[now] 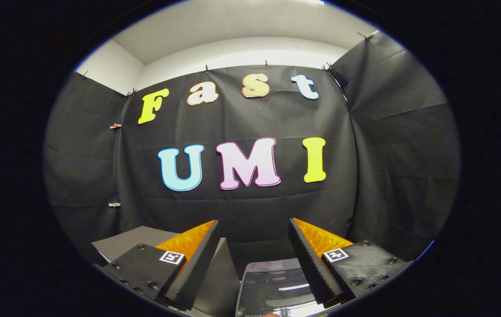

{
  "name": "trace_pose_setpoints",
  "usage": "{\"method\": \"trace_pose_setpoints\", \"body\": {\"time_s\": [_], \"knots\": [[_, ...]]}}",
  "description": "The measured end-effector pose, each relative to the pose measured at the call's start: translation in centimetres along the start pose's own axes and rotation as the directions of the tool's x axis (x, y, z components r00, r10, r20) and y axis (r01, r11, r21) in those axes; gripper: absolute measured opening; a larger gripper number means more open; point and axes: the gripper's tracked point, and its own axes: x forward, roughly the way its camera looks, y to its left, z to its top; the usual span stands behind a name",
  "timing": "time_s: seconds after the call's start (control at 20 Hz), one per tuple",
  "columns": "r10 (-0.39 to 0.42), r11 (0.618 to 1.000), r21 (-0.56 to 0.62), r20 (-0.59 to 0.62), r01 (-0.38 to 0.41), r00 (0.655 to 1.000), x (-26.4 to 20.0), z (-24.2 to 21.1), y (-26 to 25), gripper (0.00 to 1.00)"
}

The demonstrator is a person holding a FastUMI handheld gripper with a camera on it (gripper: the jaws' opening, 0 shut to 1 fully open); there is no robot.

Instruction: Put the clothes into the washing machine and then close the washing machine lid.

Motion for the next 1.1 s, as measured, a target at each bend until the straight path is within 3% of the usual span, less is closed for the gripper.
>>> {"method": "trace_pose_setpoints", "body": {"time_s": [0.8,1.1], "knots": [[0.068,0.997,-0.027,0.002,-0.068,0.998,-0.3,1.4,2.4,0.98],[0.037,0.999,-0.017,-0.003,-0.037,0.999,-0.1,1.6,0.9,0.98]]}}
